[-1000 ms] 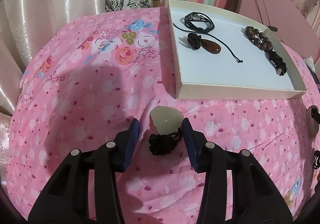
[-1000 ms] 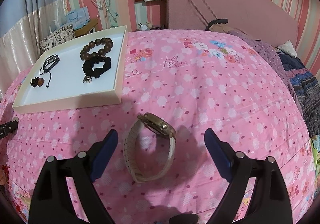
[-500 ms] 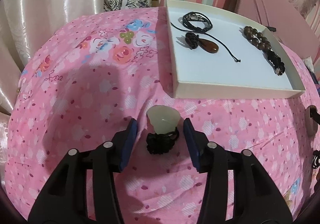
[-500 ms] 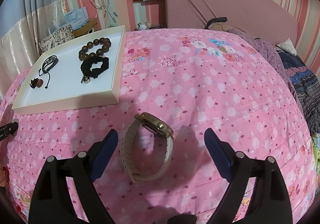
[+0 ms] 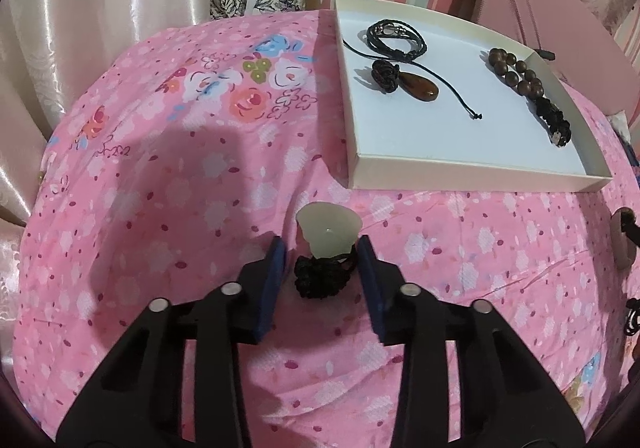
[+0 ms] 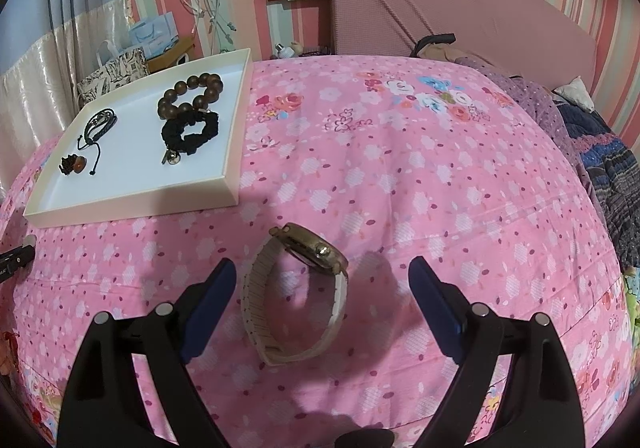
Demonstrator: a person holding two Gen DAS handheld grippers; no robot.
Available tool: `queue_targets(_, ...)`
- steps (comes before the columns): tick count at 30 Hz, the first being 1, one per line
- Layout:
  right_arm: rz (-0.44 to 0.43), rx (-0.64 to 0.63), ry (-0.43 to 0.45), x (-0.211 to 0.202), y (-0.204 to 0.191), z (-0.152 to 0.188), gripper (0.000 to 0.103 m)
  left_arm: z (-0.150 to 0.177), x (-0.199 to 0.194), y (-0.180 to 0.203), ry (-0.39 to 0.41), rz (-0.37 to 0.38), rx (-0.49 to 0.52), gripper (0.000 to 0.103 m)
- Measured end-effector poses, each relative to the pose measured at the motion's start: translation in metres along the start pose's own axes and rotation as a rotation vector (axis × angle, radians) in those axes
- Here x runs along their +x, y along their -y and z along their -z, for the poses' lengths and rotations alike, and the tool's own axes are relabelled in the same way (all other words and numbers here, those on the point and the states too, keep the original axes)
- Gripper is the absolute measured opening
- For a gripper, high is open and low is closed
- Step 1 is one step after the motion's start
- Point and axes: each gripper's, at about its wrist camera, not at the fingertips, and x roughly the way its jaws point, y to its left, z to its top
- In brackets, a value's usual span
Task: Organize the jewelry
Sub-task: 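Close the left tool on the hair tie while the right tool lowers toward the watch, then close the right tool on the beige-strapped watch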
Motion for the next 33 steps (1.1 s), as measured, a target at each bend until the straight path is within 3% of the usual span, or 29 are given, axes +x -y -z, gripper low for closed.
queue_targets(7, 0.002, -0.004, -0.004, 0.001, -0.001, 0.001, 0.088, 0.001, -0.002, -0.001, -0.003, -0.011, 0.001, 0.023)
queue_targets(22, 0.036, 0.006, -0.033, 0.008, 0.006, 0.002, 0.087, 0.005, -0.011, -0.003, 0.006, -0.005, -0.03, 0.022)
queue_targets(27, 0.026, 0.018, -0.074, 0.017, 0.01, 0.004, 0.057, 0.005, -0.011, -0.005, 0.005, -0.001, -0.038, 0.022)
queue_targets(33, 0.008, 0.03, -0.083, 0.024, 0.014, 0.004, 0.038, 0.005, -0.011, -0.006, 0.008, 0.002, -0.043, 0.022)
